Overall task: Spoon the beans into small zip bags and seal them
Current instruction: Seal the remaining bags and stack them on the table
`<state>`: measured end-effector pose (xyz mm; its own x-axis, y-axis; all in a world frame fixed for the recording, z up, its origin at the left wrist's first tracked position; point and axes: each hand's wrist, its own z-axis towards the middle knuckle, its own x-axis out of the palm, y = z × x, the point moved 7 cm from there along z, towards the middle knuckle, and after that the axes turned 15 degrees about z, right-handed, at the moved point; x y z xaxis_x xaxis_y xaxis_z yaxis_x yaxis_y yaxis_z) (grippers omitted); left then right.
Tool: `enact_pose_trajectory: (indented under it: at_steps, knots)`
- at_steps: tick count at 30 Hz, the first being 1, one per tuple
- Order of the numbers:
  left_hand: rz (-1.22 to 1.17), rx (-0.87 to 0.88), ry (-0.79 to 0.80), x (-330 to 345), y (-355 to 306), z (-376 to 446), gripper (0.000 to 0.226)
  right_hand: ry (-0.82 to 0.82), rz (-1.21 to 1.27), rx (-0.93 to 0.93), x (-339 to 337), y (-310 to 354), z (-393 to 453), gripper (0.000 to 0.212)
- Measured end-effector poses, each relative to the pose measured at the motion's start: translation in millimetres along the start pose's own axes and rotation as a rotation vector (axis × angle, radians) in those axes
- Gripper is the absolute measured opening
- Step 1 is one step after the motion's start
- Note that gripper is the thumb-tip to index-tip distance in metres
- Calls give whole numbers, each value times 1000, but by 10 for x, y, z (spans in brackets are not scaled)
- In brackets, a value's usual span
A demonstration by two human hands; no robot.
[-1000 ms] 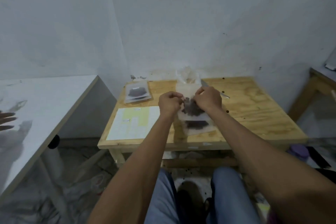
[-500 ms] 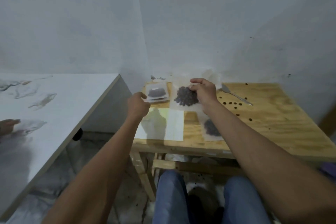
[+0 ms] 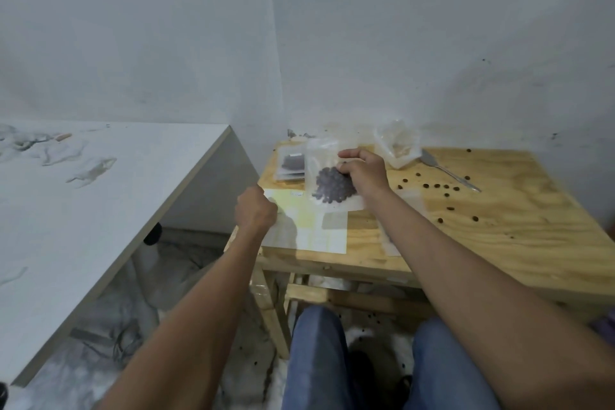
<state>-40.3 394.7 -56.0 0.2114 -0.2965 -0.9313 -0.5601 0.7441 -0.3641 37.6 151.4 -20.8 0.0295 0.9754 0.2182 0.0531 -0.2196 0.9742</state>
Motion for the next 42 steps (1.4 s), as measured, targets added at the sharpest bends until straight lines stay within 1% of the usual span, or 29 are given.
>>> enact_pose_trajectory:
  at_steps: [2,4,6,8,10,12,14,18,19,23,26,27,30,32,37,40,42]
  knots:
    - [-44,-8,0,-9,-14,-14,36,1,-23,-6,-9,-14,-3,22]
    - [-174,-8,18,-46,-63,7,40,-3,-42,-12,-38,-36,11,23]
    - [-430,-18,61,-126,-156,29,43,-12,-61,-25,-75,-69,27,23]
    - [-698,-26,145,-213,-334,-5,43,-25,-73,-36,-104,-97,44,24]
    - [-824,-1,200,-276,-557,-87,43,-23,-56,-34,-108,-119,39,26]
    - [-855,46,190,-306,-763,-182,44,0,-38,-32,-91,-112,14,27]
    - [-850,78,133,-283,-894,-251,46,18,-33,-39,-81,-75,-5,25]
    - [-765,167,33,-271,-1059,-406,43,28,2,-71,-102,32,-41,5]
    - [-736,189,10,-272,-1088,-447,40,38,11,-84,-109,57,-46,5]
    - [-617,283,-77,-245,-1159,-524,34,38,-21,-120,-147,84,-56,20]
    - [-523,310,-166,-230,-1174,-507,27,15,-33,-109,-188,71,-55,21]
    - [-550,307,-150,-218,-1171,-496,25,10,-29,-105,-200,73,-54,21]
    - [-747,282,52,-94,-1173,-466,19,10,-12,-96,-208,81,-42,20]
    - [-828,275,131,-20,-1173,-446,15,16,-24,-89,-191,69,-18,21]
    - [-899,220,107,128,-1093,-298,17,55,-134,-140,-79,27,55,28]
    - [-915,196,134,162,-1032,-135,33,144,-227,-117,31,-33,127,36]
    - [-895,212,146,154,-977,32,44,167,-264,-92,95,-76,202,43]
